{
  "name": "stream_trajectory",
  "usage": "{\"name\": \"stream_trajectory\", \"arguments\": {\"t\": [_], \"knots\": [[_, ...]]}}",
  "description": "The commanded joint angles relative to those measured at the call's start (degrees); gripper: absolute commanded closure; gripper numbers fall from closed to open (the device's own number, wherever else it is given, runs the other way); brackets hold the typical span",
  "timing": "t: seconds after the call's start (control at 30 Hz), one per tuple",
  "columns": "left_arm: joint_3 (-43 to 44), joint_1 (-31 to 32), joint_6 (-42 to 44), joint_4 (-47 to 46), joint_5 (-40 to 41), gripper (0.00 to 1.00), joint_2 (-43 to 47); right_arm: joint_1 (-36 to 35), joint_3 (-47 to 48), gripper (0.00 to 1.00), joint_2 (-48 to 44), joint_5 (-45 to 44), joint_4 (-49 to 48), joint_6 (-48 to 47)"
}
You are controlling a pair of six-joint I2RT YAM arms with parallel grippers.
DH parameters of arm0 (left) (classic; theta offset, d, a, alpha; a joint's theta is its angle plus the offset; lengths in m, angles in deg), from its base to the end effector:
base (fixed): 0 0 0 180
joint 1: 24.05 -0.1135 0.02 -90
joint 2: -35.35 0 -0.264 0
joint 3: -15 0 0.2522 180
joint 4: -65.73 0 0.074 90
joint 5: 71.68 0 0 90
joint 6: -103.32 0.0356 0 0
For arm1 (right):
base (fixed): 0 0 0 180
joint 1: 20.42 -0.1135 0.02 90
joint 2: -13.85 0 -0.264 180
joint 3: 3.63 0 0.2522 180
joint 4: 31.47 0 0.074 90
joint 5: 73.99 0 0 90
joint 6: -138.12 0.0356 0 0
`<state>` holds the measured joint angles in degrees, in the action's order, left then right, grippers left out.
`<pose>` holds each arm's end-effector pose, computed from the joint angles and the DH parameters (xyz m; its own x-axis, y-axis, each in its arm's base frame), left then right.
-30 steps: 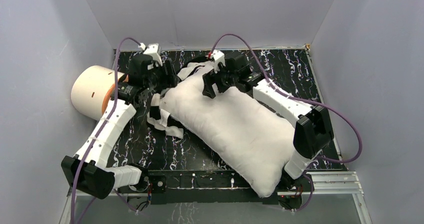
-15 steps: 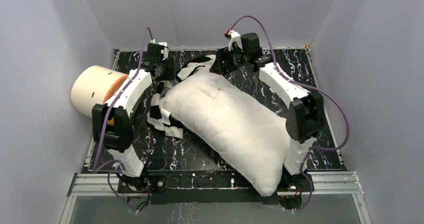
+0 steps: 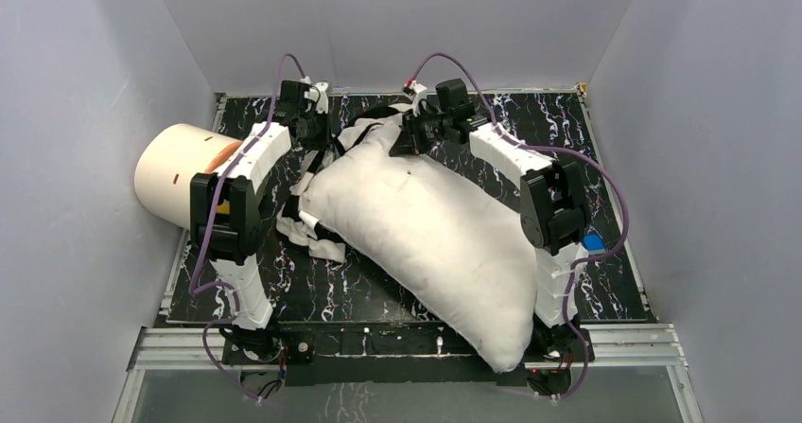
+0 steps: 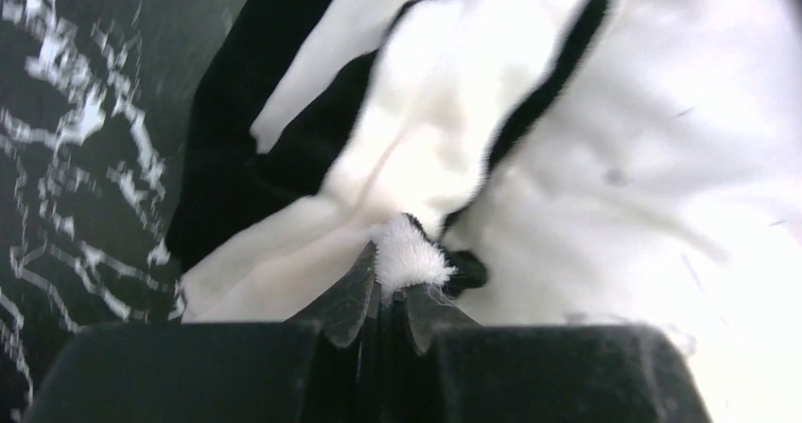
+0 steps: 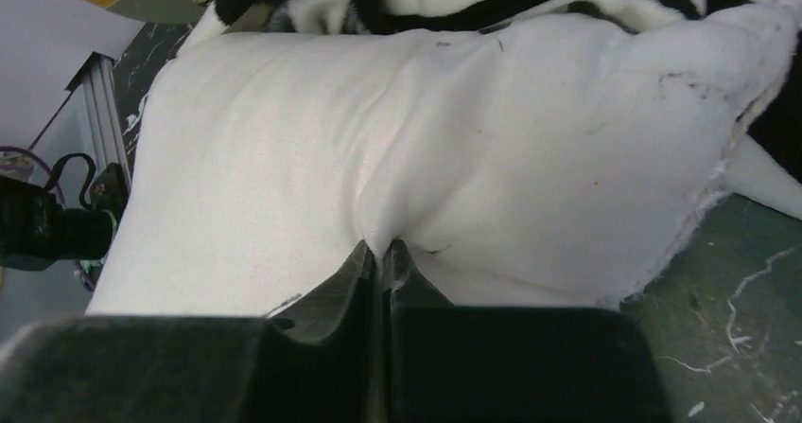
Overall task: Put the pillow into the pillowcase
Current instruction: Stuff the pillow into the pillowcase.
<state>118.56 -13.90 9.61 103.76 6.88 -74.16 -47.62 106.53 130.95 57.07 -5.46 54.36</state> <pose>0.4293 -0.0840 0.2606 -0.7024 0.0613 -0.7092 0.2683 0.9456 -0.1840 0.4120 0.2380 0.2632 -0.5716 -0.2016 -0.7953 -0.7774 0.4432 0.4464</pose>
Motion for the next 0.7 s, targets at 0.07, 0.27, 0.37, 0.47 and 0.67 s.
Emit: {"name": "stream_trajectory", "arguments": {"t": [0.07,0.27,0.37,0.47,0.67], "knots": [[4.0,0.2,-5.8,-11.6,-14.2,1.00,7.0,-6.1,-8.4,1.00,-9.7,10.5,-11.4,-7.0],[3.1,0.3,-12.3,-19.9,-21.6,1.00,9.6,-9.5,-9.7,1.00,-13.2,15.0,-6.8,-18.2],[2.2,0.3,-12.3,-20.0,-21.2,1.00,9.6,-10.3,-9.5,1.00,-13.3,17.1,-4.7,-20.3],[0.8,0.4,-11.9,-20.2,-21.8,1.00,10.0,-11.1,-10.3,1.00,-14.1,16.6,-5.5,-20.8],[-0.9,1.1,-12.3,-22.4,-22.8,1.00,11.2,-13.6,-7.9,1.00,-13.2,20.4,-0.5,-27.1]]}}
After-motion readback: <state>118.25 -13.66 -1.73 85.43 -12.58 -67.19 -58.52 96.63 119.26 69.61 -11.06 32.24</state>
